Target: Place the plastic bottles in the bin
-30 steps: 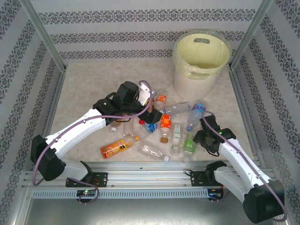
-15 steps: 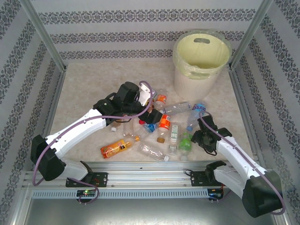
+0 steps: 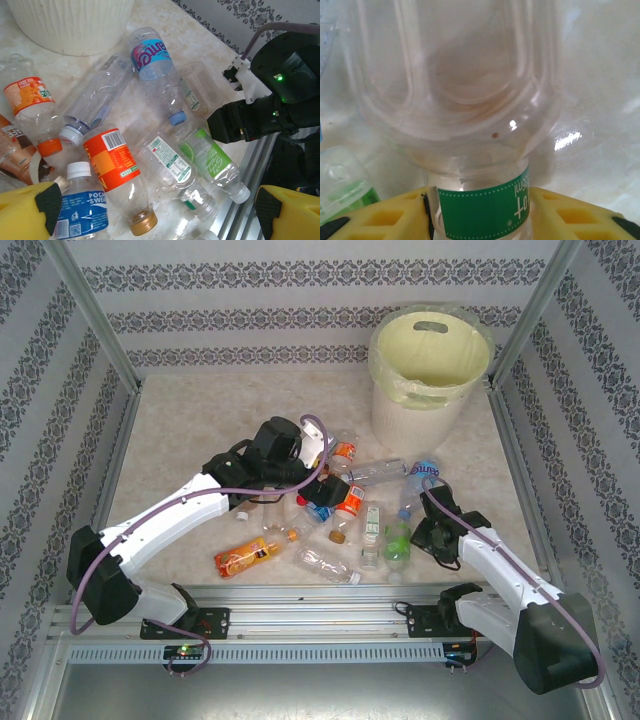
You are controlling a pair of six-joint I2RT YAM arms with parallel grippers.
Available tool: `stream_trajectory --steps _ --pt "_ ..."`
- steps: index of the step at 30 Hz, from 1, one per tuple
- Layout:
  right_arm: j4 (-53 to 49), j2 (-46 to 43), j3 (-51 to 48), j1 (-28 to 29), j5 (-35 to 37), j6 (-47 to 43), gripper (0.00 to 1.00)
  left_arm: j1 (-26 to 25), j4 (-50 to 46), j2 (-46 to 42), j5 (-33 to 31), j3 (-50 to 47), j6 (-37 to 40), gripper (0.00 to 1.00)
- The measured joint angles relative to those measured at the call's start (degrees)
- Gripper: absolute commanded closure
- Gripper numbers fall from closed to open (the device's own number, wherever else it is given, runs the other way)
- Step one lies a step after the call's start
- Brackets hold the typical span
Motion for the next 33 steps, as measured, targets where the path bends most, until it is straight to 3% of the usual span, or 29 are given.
stream_trajectory --steps 6,19,25,33 --pt "-0.96 -4.52 0.00 -0.13 1.25 -0.79 0.59 0.00 0.37 1.09 0.61 0.00 -2.29 0.00" --pt "-8.44 -13.94 4.98 2.21 5.44 -0.94 0.61 0.00 0.39 2.82 2.32 0.02 -7.67 0.00" --pt "-9.79 -17.57 7.56 9.75 8.63 -0.66 0.62 0.09 0.35 3.13 2.97 0.42 -9.14 0.00" --pt "-7.58 -20.46 7.56 26.67 13.88 1.05 0.63 1.42 0.42 3.13 4.83 0.90 -11.06 0.00"
